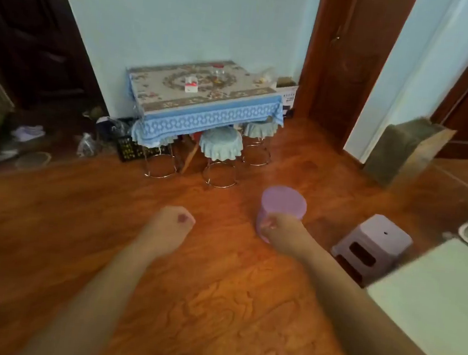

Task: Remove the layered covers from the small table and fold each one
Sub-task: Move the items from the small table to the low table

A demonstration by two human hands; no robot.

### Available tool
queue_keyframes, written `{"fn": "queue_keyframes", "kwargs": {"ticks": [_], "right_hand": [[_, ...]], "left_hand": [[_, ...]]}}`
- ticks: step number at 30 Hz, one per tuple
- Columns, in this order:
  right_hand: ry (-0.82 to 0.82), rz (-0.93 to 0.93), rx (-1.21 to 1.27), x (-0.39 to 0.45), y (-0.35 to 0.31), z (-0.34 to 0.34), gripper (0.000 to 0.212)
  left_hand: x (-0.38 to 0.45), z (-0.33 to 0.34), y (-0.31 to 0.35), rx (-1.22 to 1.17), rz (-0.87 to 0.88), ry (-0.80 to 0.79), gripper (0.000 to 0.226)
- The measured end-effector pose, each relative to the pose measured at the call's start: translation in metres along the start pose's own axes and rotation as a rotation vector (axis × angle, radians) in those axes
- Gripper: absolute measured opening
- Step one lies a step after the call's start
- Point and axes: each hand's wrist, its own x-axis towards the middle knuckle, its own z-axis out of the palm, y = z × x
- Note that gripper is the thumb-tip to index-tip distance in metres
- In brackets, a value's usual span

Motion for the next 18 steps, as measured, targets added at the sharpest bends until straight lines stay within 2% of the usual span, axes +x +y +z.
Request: {"fn": "queue_keyframes", "kwargs": {"ticks": [2, 5, 9, 18], "right_hand": [[-0.032, 0.029, 0.051, 0.034, -0.01, 0.006, 0.014], [-0.054, 0.091, 0.071, 0.082, -0.022, 0.005, 0.022], [-0.023, 0.14, 0.159, 0.148, -0.028, 0.004, 0.012], [-0.084, 0.126, 0.308, 0.348, -0.027, -0.004, 0.013]], "left_hand": [[0.028, -0.016, -0.019, -0.094, -0.032, 0.016, 0.017], [0.079, -0.04, -0.04, -0.104, -0.079, -0.009, 0.017], [0.141, -0.068, -0.046, -0.124, -0.047, 0.005, 0.015], [0.317, -0.06, -0.057, -0.151, -0.145, -0.059, 0.014]]}}
